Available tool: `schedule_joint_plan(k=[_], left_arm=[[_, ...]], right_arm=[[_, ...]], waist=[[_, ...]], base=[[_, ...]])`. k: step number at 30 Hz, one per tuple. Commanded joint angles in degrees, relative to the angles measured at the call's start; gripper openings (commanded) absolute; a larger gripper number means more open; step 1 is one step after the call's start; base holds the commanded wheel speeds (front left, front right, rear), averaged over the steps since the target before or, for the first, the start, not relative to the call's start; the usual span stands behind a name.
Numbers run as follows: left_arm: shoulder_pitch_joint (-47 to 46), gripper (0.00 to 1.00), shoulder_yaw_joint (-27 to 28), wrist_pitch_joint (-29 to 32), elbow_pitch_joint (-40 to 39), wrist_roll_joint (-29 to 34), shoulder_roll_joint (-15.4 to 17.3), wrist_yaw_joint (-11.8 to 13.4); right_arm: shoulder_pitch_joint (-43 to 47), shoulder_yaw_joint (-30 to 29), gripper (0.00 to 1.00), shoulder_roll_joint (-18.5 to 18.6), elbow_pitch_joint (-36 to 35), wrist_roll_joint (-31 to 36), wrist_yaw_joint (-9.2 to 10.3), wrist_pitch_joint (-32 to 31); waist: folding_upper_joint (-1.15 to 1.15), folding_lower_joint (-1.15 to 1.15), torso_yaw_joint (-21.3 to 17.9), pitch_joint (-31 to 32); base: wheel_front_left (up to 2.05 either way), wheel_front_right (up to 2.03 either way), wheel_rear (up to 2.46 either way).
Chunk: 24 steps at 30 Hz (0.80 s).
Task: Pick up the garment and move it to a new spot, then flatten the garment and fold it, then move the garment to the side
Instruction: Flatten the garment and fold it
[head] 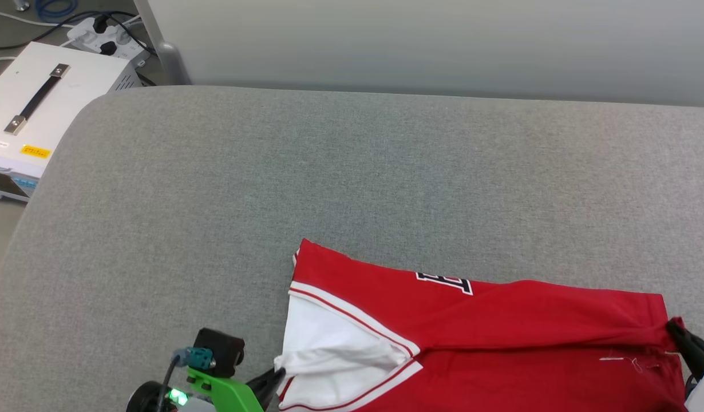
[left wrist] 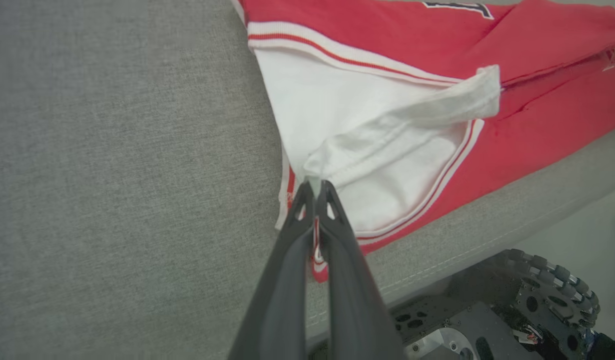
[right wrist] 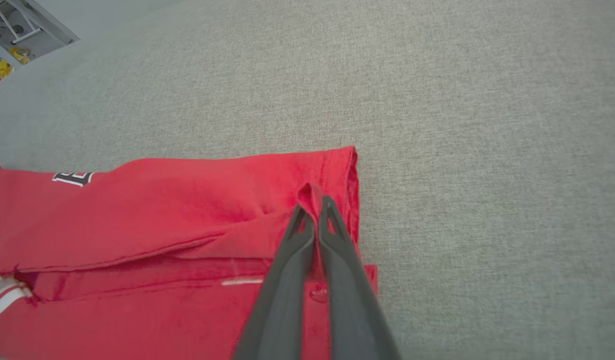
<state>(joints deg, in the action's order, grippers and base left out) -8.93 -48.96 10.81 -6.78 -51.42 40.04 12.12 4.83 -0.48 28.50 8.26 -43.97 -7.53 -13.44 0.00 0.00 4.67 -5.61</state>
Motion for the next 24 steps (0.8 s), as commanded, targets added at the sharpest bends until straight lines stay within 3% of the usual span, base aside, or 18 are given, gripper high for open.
schedule_joint_plan(k=[1, 9, 10, 11, 12, 18, 24], left_arm=[[0.83, 0.00, -0.29, 0.06, 0.73, 0.27, -0.33, -0.02], [-0.13, 0.00, -2.77, -0.15, 6.48, 2.07, -2.48, -1.66], [-0.28, 0.12, -3.18, 0.04, 7.23, 2.30, -2.80, -1.83], [-0.36, 0.50, -3.49, 0.22, 7.80, 2.47, -3.09, -1.81], [-0.36, 1.00, -3.77, 0.45, 8.40, 2.43, -3.57, -1.74], [0.03, 1.00, -3.51, -2.06, 9.22, 2.35, -5.63, -1.51], [-0.38, 1.00, -1.45, -6.25, 7.78, 3.51, -5.08, -0.48]], right_arm=[[0.90, 0.49, 0.00, 0.71, -0.38, -0.07, 0.04, -0.33], [2.42, 4.10, 0.00, 3.24, -0.11, 1.47, 0.04, -0.57], [2.57, 4.58, 0.43, 3.52, 0.30, 1.81, 0.04, -0.72], [2.81, 4.73, 1.00, 3.42, 1.03, 1.61, 0.04, -1.38], [3.00, 5.25, 1.00, 3.53, 1.33, 1.72, 0.04, -2.00], [3.06, 4.62, 1.00, 3.10, -0.79, 0.60, 0.04, -1.65], [3.52, 1.39, 1.00, 2.80, -6.45, 0.18, 0.04, -3.76]], waist=[[0.00, 0.00, -0.08, -0.20], [0.00, 0.00, -0.28, -0.64], [0.00, 0.00, -0.29, -0.60], [0.00, 0.00, -0.27, -0.51], [0.00, 0.00, -0.24, -0.36], [0.00, 0.00, -0.31, 0.74], [0.00, 0.00, -0.05, 1.96]], base=[[0.00, 0.00, 0.00], [0.00, 0.00, 0.00], [0.00, 0.00, 0.00], [0.00, 0.00, 0.00], [0.00, 0.00, 0.00], [0.00, 0.00, 0.00], [0.00, 0.00, 0.00]])
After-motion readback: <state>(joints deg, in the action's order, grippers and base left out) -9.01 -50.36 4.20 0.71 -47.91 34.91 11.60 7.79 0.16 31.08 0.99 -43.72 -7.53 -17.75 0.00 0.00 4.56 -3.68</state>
